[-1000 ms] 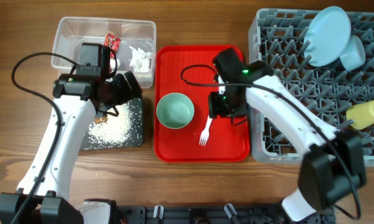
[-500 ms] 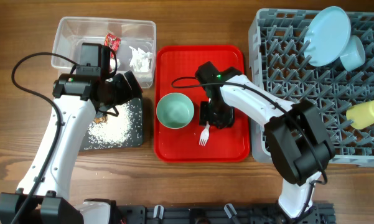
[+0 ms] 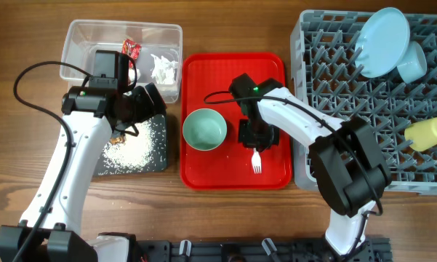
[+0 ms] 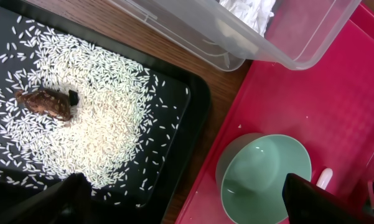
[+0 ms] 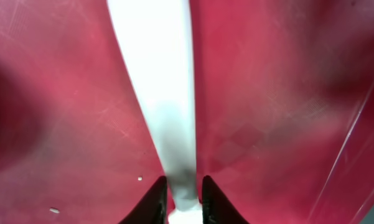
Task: Sort waste into correct bins and load items into the dishwasher rack
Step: 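Reach the right gripper to the white fork and grasp it, then carry the fork right and insert it into the dish rack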
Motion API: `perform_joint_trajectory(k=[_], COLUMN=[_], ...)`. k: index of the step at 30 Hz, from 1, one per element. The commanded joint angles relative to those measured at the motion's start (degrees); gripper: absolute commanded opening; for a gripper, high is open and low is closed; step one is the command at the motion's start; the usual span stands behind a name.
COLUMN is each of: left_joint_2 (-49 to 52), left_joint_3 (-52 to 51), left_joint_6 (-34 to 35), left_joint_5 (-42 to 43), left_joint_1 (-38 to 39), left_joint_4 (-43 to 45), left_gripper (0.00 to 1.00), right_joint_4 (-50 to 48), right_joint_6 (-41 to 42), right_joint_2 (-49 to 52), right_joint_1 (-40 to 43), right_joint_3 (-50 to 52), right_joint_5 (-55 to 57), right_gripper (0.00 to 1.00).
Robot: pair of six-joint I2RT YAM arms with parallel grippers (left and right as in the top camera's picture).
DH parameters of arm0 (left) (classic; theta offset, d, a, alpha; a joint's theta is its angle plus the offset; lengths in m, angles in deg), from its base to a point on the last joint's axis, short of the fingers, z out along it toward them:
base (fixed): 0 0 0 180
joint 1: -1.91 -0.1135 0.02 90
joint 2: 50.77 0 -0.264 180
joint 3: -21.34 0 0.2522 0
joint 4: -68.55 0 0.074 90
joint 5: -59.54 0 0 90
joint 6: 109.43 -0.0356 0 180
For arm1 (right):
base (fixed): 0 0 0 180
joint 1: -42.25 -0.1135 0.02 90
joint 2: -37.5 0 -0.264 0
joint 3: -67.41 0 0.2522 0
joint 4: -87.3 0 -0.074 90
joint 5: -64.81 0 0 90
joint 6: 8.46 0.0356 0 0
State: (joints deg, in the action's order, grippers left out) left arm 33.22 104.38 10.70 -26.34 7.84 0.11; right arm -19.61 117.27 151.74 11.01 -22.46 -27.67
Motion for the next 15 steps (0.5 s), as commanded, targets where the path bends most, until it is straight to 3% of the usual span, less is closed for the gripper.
perform_joint_trajectory(k=[1,7,9,15], left_joint_2=[-1.0,-1.0,-1.0,-1.0], left_joint_3=[0.1,0.1,0.1,0.1], left_joint_6=[0.2,0.2,0.2,0.2], left_joint_5=[-1.0,-1.0,-1.0,-1.0], left_joint_1=[-0.2,-0.2,-0.2,-0.2], left_joint_4=[-0.1,-0.1,-0.3,-0.3], left_gripper=[1.0,1.0,1.0,1.0], right_joint_4=[0.4,-0.2,-0.2,-2.3], right_joint_6=[-1.6,-5.5,-6.1,-7.2], right_joint_2=[0.8,0.8,0.8,0.8], right_joint_1=[0.0,0.0,0.0,0.0], right_joint_3=[0.8,0.8,0.9,3.0], right_joint_5=[1.0,1.0,1.0,0.7], right_gripper=[0.18,0.2,0.26,0.26])
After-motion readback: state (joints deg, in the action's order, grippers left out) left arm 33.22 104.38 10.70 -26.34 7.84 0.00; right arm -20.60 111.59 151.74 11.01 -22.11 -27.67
